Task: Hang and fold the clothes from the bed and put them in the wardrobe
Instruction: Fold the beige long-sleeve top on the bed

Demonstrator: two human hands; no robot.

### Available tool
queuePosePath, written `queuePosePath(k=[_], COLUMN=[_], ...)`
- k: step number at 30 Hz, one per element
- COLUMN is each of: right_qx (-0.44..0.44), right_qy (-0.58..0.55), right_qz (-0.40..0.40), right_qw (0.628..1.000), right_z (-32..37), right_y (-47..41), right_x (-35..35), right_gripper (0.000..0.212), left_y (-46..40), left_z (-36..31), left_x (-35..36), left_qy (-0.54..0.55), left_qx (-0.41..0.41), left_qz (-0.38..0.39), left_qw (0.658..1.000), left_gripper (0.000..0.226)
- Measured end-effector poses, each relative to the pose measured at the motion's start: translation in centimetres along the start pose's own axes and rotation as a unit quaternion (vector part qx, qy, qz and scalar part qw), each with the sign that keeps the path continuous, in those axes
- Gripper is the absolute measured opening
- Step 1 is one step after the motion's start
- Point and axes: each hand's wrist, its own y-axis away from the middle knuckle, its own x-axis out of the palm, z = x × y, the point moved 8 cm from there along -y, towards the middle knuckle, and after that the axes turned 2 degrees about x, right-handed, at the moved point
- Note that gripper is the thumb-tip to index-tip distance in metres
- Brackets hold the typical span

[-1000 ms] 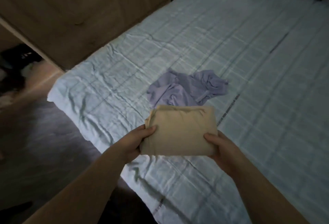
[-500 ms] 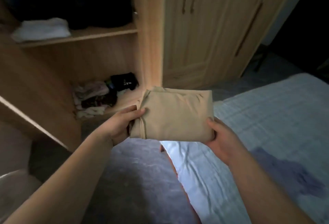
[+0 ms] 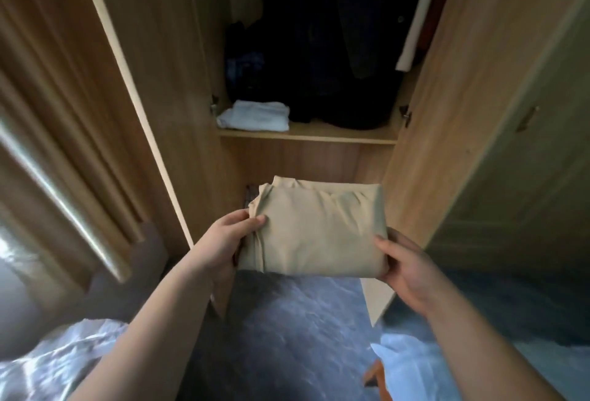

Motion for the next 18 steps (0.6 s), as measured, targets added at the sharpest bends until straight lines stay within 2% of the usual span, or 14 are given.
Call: queuePosePath(k=[4,7,12,16,18], right_qx=[-0.001,0.005,0.009,0.01,0.012], right_qy=[0.008,0.01,0.062,0.124,0.133], right_qz=[0.043,0.067,0.081,0.078,0.065], right_qw=[0.999,0.998,0.995,0.989,0.989], right_z=[2.1,3.8,8.1,10.4,10.8], right_y=[-7.6,-14.6,-26.2,-35.5,-38.9], right_x=[2.1,2.8,4.7,7.5,8.7], right_gripper=[0.042,0.044,0.019,0.015,0.019], left_y=[-6.4,-12.3,-21.9,-29.4,-32.1], left_z=[-3.0,-4.8,-9.4,-13.4,-15.0], left_x=[-2.0,-3.0,-4.4,-7.0,-7.8], left_qy=[-0.016,-0.043,-0.11,-0.207,-0.274], left_qx=[0.021,0.036,0.067,0.099,0.106], left_qz=[-0.05,-0.08,-0.14,-0.231,-0.272], left_qw=[0.998,0.995,0.982,0.945,0.916], left_gripper=[0.024,0.022,0.026,0.007,0.009])
